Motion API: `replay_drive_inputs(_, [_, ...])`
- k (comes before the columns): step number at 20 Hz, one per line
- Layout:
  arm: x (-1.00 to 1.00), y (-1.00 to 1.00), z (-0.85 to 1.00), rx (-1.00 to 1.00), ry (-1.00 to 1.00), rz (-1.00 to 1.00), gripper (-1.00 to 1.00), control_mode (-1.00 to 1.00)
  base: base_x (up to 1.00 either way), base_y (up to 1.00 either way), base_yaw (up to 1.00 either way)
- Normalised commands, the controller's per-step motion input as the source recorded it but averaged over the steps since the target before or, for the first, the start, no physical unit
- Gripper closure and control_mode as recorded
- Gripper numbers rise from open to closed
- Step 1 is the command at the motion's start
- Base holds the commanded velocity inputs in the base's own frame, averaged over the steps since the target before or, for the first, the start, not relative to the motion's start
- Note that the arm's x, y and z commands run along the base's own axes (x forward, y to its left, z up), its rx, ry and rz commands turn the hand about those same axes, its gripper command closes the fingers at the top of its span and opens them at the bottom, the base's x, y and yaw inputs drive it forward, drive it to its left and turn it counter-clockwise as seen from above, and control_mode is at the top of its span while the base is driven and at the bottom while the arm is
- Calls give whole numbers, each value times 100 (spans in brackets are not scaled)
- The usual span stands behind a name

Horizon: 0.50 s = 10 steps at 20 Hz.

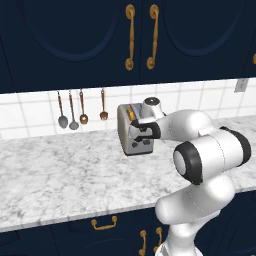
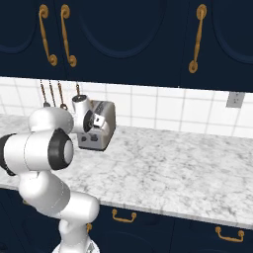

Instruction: Start the toaster. Once the lever pops up, take the bread to the plate on the dining counter.

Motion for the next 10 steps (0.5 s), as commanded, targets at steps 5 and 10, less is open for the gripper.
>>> replay_drive_inputs(5, [-9, 0, -63, 0, 0, -6, 100, -100, 0, 0, 0])
replay_drive_inputs(10, [-23, 0, -90, 0, 0, -9, 100, -100, 0, 0, 0])
